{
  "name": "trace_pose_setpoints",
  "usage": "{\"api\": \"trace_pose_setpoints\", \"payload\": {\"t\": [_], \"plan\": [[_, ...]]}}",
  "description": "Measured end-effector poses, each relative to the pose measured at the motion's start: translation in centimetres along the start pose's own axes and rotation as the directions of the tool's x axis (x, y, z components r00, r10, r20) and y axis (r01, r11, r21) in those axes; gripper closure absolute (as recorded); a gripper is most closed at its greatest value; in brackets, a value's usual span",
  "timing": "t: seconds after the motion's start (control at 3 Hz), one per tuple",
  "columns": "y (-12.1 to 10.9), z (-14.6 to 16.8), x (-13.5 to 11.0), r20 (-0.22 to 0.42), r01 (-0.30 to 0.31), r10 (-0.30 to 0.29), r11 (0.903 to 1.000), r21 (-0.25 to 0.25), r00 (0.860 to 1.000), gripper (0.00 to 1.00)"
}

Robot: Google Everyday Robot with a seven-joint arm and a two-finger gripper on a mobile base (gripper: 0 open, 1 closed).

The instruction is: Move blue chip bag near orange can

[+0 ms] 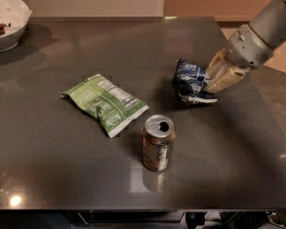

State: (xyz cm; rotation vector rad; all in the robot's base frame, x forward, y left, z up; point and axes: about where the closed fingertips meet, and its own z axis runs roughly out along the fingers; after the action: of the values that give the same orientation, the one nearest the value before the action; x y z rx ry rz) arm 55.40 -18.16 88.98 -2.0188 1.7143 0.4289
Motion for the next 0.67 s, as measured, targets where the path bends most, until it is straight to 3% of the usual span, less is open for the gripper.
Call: {"api": "trace_pose_setpoints", "payload": {"t": [0.33,0.67], "plan": [[2.3,-0.1,-0.3,0.018,0.101,-0.1,0.9943,-0.034,0.995,1.0],[4.2,-0.3,-0.8,0.031,0.165,-0.164,0.9851,-0.048,0.986,1.0]]}}
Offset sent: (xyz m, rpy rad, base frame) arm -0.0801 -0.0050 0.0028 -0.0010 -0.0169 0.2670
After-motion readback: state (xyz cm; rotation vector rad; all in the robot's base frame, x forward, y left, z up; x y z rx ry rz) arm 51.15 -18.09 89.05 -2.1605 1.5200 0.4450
